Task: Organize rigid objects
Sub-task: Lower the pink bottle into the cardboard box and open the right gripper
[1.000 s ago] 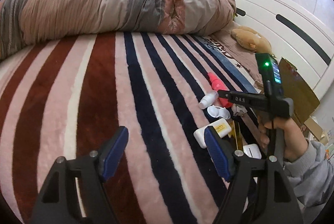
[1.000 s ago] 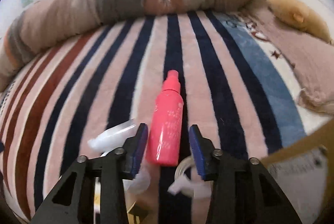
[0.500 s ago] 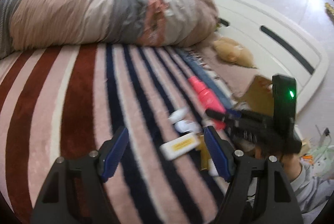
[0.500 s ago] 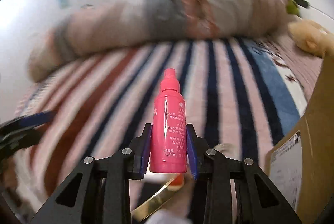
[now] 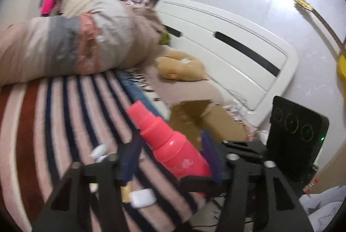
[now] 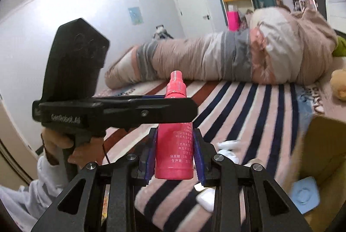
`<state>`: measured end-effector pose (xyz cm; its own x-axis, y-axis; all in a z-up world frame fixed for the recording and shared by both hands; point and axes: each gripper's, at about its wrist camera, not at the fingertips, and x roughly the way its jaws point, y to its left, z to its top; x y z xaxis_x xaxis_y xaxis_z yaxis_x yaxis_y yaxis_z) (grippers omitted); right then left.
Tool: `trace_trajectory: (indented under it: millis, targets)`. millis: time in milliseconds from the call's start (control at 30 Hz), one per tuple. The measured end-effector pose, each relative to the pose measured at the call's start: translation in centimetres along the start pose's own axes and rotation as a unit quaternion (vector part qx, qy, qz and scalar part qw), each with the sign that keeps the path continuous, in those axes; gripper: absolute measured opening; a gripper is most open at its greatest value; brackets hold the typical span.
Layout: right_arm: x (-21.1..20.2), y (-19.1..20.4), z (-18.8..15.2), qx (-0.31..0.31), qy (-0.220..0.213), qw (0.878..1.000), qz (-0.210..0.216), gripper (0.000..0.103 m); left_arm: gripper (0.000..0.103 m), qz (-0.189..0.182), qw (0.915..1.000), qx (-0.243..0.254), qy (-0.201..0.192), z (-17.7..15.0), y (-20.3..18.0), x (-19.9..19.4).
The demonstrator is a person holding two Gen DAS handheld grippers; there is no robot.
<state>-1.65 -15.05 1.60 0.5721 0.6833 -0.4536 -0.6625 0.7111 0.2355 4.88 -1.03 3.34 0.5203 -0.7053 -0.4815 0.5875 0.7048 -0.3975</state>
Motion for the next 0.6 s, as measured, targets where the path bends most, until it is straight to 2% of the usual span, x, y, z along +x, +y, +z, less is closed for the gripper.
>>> trace_trajectory:
  millis: [167,333,500,600]
  targets:
    - [-4.7,-3.5,-0.9,0.014,-0.019,0.999,-0.032,0.027,0.035,-0.004,0.9988,0.047,0.015,1.7,-5.5,4.3]
    - [-8.0,-7.7,-2.3,0.053,-0.013,0.996,-0.076,0.027,0.032,-0.005,0.9943,0.088,0.060,2.3,-10.1,10.3]
    - [-8.8,-12.2,-4.1,0.097,0.016,0.987,-0.130,0.027,0.032,-0.006,0.9886,0.106,0.107,1.9,-11.6,15.1]
    - [-8.7,-14.0,-5.3,0.123,0.034,0.982,-0.139,0.027,0.032,-0.003,0.9854,0.110,0.130,1.5,-11.6,17.0]
